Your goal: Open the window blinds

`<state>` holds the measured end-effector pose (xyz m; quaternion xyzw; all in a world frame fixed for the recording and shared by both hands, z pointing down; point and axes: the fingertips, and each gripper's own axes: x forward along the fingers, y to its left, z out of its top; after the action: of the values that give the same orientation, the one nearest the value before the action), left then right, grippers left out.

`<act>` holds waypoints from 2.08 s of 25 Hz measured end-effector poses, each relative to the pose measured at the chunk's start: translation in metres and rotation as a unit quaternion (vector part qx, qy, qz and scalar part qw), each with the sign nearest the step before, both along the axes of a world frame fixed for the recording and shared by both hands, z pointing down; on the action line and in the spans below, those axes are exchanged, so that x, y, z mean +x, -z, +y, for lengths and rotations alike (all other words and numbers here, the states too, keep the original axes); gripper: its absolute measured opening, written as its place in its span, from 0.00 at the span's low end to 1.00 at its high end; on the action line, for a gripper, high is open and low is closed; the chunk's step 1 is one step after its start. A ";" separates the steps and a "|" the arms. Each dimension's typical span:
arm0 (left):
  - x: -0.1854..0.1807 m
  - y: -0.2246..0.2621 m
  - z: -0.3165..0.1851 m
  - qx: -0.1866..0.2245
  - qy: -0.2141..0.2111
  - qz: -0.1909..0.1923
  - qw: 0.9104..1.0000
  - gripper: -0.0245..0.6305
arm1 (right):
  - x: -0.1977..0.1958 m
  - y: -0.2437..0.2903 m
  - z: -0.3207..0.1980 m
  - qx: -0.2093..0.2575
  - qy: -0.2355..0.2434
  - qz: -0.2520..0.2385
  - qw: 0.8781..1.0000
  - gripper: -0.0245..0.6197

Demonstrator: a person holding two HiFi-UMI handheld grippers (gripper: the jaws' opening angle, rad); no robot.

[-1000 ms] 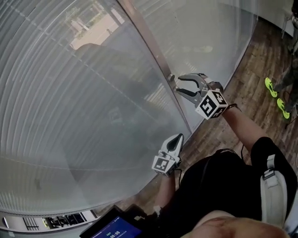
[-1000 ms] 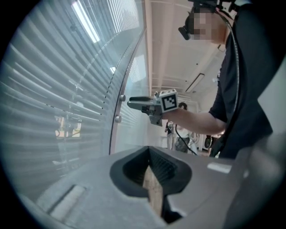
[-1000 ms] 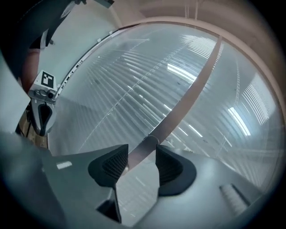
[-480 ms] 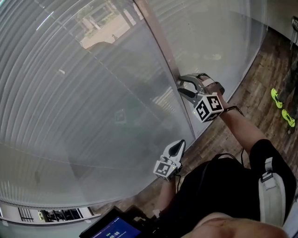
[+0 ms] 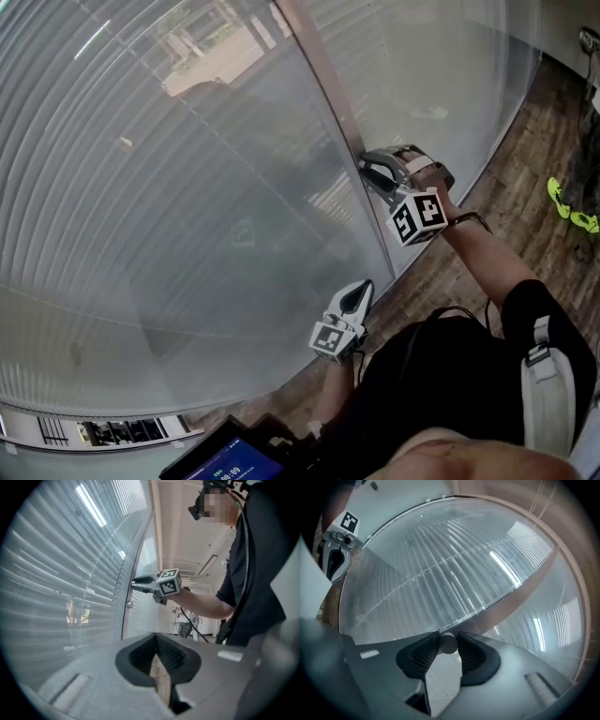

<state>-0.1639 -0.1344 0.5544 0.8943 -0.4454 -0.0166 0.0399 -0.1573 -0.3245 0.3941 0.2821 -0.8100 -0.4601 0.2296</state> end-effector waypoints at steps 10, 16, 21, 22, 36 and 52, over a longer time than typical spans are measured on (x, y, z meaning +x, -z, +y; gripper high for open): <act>0.010 0.015 -0.003 -0.007 -0.010 0.006 1.000 0.04 | 0.007 0.026 -0.010 -0.189 -0.003 -0.204 0.961 0.22; 0.015 0.012 -0.002 -0.007 -0.019 0.007 1.000 0.04 | 0.014 0.021 -0.020 -0.334 0.000 -0.348 0.876 0.22; 0.020 0.013 -0.003 -0.010 -0.033 0.011 0.999 0.04 | 0.015 0.024 -0.024 -0.424 0.003 -0.438 0.793 0.22; 0.021 0.014 -0.003 -0.011 -0.033 0.017 0.999 0.04 | 0.015 0.024 -0.024 -0.431 0.003 -0.447 0.784 0.22; 0.023 0.014 0.001 -0.017 -0.034 0.017 0.999 0.04 | 0.017 0.025 -0.024 -0.428 0.001 -0.462 0.777 0.23; 0.019 0.007 0.005 -0.027 -0.022 0.009 0.999 0.04 | 0.008 0.042 0.010 -0.167 0.056 -0.197 0.964 0.45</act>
<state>-0.1452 -0.1299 0.5476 0.9024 -0.4252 -0.0119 0.0687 -0.1492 -0.3144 0.3526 0.2791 -0.9192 -0.2652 0.0829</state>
